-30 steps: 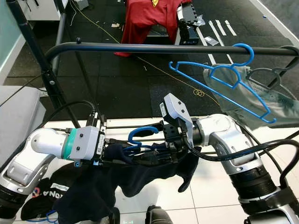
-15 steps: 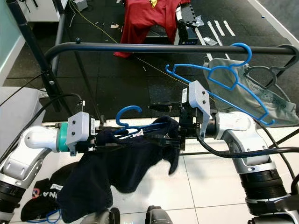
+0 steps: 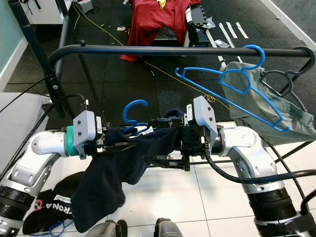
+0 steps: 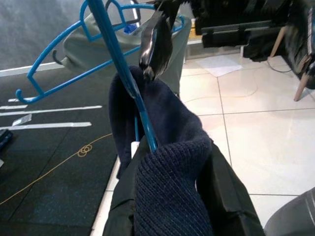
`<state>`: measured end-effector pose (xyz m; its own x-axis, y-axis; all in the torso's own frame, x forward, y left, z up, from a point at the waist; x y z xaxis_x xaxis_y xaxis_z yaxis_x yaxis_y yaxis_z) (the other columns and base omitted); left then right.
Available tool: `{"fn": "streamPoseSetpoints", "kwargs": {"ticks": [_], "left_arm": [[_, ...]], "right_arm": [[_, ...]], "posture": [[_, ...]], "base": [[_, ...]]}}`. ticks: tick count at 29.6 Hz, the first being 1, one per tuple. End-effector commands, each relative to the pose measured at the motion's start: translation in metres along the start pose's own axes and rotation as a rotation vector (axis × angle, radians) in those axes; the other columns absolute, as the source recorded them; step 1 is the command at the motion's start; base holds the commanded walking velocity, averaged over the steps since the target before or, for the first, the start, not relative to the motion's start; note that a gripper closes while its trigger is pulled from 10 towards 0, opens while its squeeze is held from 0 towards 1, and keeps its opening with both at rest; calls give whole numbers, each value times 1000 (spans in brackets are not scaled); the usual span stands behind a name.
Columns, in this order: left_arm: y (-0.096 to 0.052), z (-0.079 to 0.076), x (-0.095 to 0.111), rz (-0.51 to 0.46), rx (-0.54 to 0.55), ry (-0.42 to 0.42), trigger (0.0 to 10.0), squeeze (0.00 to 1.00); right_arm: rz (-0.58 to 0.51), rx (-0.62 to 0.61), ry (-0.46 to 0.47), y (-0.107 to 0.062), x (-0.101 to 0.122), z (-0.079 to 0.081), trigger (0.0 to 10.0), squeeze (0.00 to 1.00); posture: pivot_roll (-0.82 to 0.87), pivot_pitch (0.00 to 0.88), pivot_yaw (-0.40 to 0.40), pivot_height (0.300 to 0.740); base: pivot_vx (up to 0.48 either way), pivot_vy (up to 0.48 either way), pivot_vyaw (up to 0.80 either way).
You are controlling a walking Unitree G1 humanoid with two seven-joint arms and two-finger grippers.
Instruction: Hang hanger
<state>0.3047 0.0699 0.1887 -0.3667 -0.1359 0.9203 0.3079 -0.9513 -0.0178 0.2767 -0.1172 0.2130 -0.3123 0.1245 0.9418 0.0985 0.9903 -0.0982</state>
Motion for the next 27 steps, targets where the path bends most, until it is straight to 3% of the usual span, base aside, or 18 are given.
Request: {"fn": "streamPoseSetpoints", "kwargs": {"ticks": [1, 6, 16, 27], "left_arm": [[2, -3, 10, -43, -22, 19, 0, 0], [4, -15, 14, -43, -99, 37, 0, 0], [10, -20, 25, -81, -129, 44, 0, 0], [12, -28, 30, -98, -161, 43, 0, 0]], "right_arm": [[10, 12, -10, 0, -2, 0, 10000, 0], [30, 16, -36, -3, 0, -7, 10000, 0], [92, 106, 6, 0, -14, 1, 10000, 0], [100, 132, 8, 6, -17, -2, 10000, 0]], "posture": [[-85, 79, 51, 740], [-86, 81, 48, 740], [-82, 85, 45, 740], [-89, 88, 50, 740]], "base": [[0, 0, 0], [0, 0, 0], [0, 0, 0], [0, 0, 0]]}}
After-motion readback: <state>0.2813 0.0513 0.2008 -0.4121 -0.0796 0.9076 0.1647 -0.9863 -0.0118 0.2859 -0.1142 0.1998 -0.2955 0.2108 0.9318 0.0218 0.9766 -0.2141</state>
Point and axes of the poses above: a point about 5 cm out from each wrist's last joint towards the gripper, its own y axis pointing out of the wrist towards the gripper, its own x axis along the axis of the wrist's last joint, z = x × y, the point moved 4 cm from there along y, pointing out of the wrist towards the gripper, and after that the axes turned 4 degrees about -y, right-handed, at the moved point
